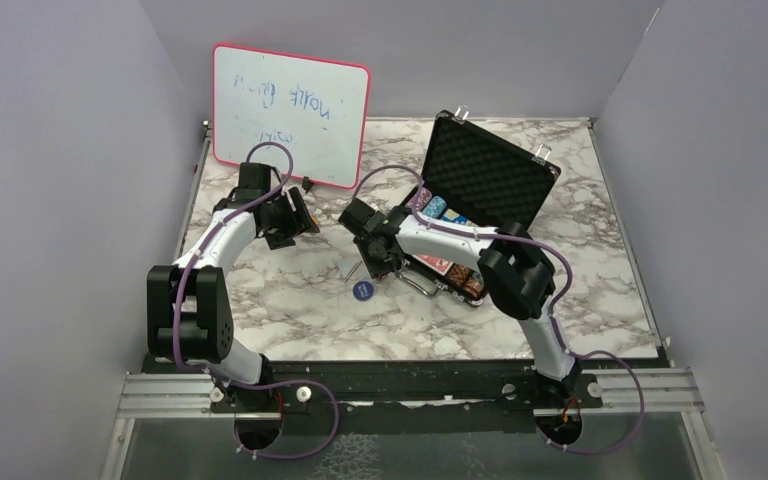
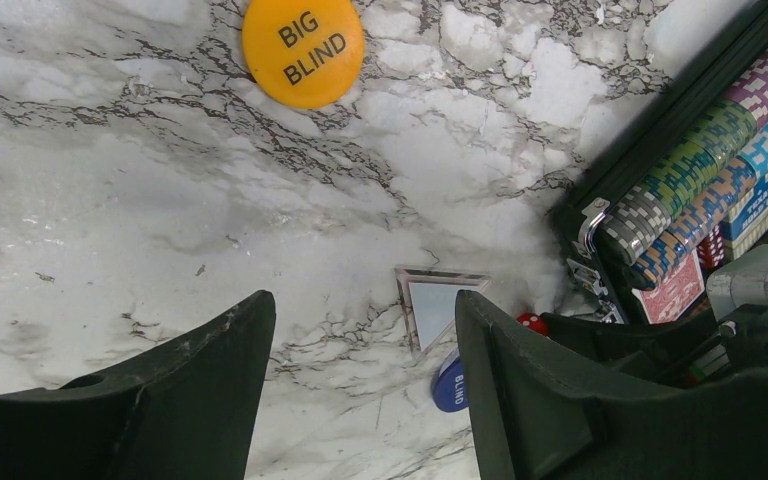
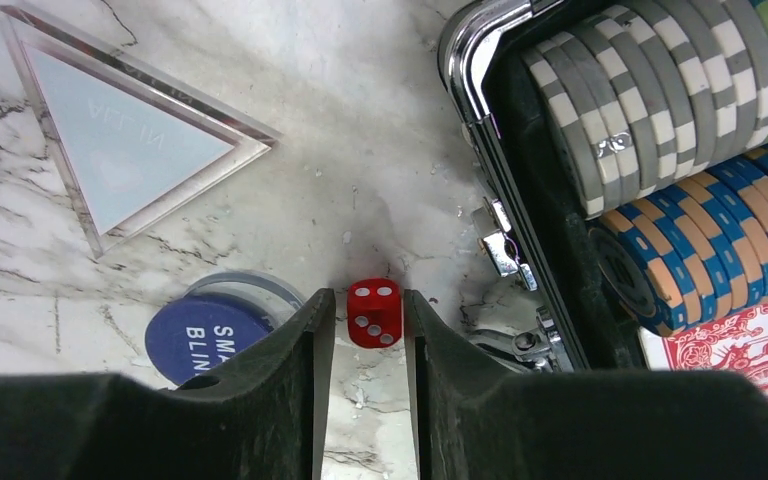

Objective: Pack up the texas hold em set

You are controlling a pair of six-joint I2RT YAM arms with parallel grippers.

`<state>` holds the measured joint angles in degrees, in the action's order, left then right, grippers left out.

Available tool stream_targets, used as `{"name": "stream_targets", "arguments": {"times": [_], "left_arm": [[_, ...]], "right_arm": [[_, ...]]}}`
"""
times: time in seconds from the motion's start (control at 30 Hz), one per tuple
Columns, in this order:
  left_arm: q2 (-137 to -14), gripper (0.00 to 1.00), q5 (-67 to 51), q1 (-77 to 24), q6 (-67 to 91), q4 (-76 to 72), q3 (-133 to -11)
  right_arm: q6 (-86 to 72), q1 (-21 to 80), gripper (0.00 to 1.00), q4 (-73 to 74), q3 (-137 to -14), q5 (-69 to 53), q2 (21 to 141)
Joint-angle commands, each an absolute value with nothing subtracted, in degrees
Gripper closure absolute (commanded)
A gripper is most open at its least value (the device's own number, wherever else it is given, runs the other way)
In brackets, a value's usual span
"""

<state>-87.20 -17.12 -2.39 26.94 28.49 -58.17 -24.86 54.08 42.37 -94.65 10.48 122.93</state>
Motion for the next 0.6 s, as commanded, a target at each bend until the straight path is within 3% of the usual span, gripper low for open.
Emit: {"name": "stream_targets", "arguments": {"times": [0.0,0.2,0.57], "left_arm": [[-86.1,0.31,-17.0,-2.6,26.6,28.2,-58.3],[-86.1,0.31,-17.0,-2.7,26.6,28.2,-58.0],[-86.5,0.31,-16.8,-2.6,26.6,28.2,-58.0]], "right_arm": [[-24.5,54.6,0.69,43.1,-95.4,10.5,122.4],[-26.8,54.4,0.78,41.3,-93.6,13.0,118.9],[-39.4,46.6,0.79,36.9,-80.8,22.5,103.1]]}}
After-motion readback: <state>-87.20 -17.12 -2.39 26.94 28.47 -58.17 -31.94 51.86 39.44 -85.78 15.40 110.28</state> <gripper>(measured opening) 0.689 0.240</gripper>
